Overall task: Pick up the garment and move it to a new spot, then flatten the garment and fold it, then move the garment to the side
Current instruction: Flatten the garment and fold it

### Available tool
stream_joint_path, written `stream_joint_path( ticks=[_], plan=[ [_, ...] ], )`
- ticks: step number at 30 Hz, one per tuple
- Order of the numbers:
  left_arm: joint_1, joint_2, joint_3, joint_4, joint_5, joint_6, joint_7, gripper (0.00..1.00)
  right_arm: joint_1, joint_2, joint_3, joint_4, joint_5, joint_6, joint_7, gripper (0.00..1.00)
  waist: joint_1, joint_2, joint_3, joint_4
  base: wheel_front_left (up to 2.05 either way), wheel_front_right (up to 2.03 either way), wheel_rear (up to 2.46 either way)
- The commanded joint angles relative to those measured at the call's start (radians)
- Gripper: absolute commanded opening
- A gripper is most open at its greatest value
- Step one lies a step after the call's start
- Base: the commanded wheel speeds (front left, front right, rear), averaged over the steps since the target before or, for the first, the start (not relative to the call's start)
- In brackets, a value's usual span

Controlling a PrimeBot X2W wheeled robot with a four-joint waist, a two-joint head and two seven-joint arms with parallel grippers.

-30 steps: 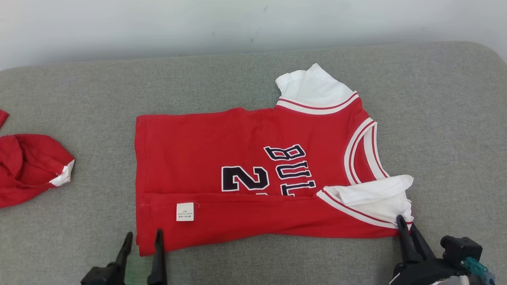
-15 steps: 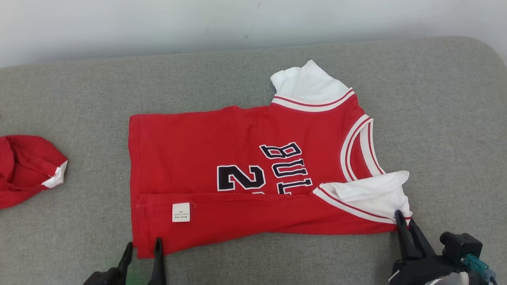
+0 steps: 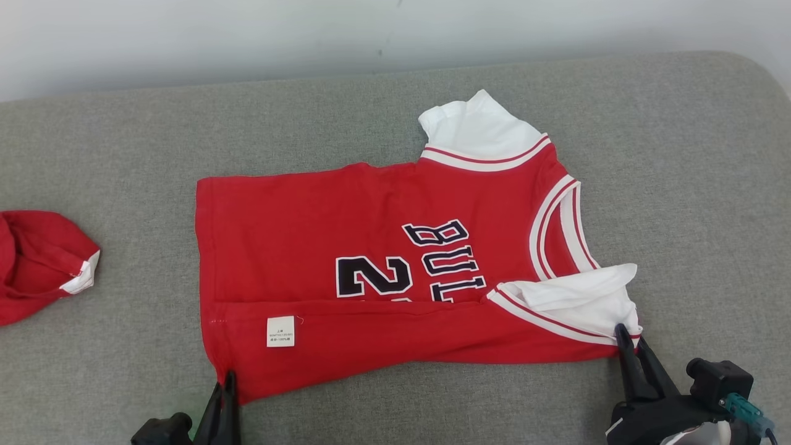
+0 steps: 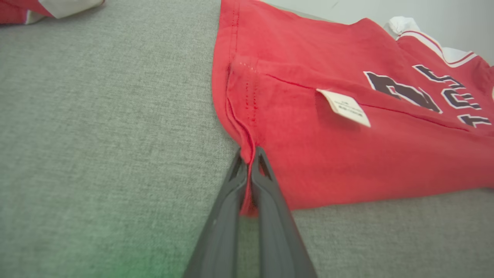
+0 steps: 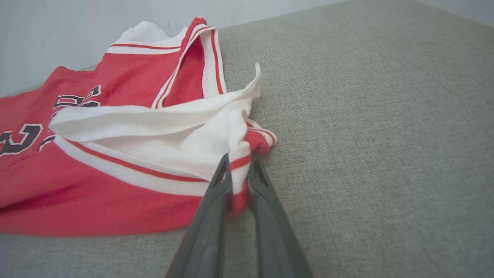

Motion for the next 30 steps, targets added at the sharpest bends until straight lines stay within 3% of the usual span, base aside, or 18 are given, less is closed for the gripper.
stream_joint_path(
  ticks=[1,18,27,28,29,30],
  plan=[
    [-0.009,0.002,0.005,-0.004,-0.007,-0.005,-0.003,0.00,-0.011,-0.004,0.001,-0.001,0.005,-0.003,0.000,0.00,-0.0001,0.0000,-0.004,0.001,0.00,0.00,0.00],
    [0.121,0.004,0.094,0.009,0.045,-0.020,-0.003,0.00,0.084,-0.046,0.035,0.018,0.047,-0.003,0.000,0.00,-0.0001,0.0000,-0.194,-0.011,0.00,0.00,0.00],
    [0.180,0.005,0.077,0.050,0.030,-0.005,-0.003,0.00,0.148,-0.058,0.048,0.022,0.065,-0.003,0.000,0.00,-0.0001,0.0000,-0.199,-0.011,0.00,0.00,0.00],
    [0.178,0.005,0.071,0.060,0.026,-0.005,-0.003,0.28,0.146,-0.058,0.050,0.024,0.063,-0.003,0.000,0.00,-0.0001,0.0000,-0.195,-0.011,0.00,0.00,0.00],
    [0.174,0.004,0.065,0.063,0.027,-0.002,-0.003,0.44,0.143,-0.059,0.052,0.026,0.058,-0.003,0.000,0.00,-0.0001,0.0000,-0.187,-0.009,0.00,0.00,0.00],
    [0.167,0.005,0.061,0.066,0.022,0.000,-0.003,0.89,0.137,-0.058,0.053,0.026,0.055,-0.003,0.000,0.00,-0.0001,0.0000,-0.180,-0.007,0.00,0.00,0.00]
  ],
)
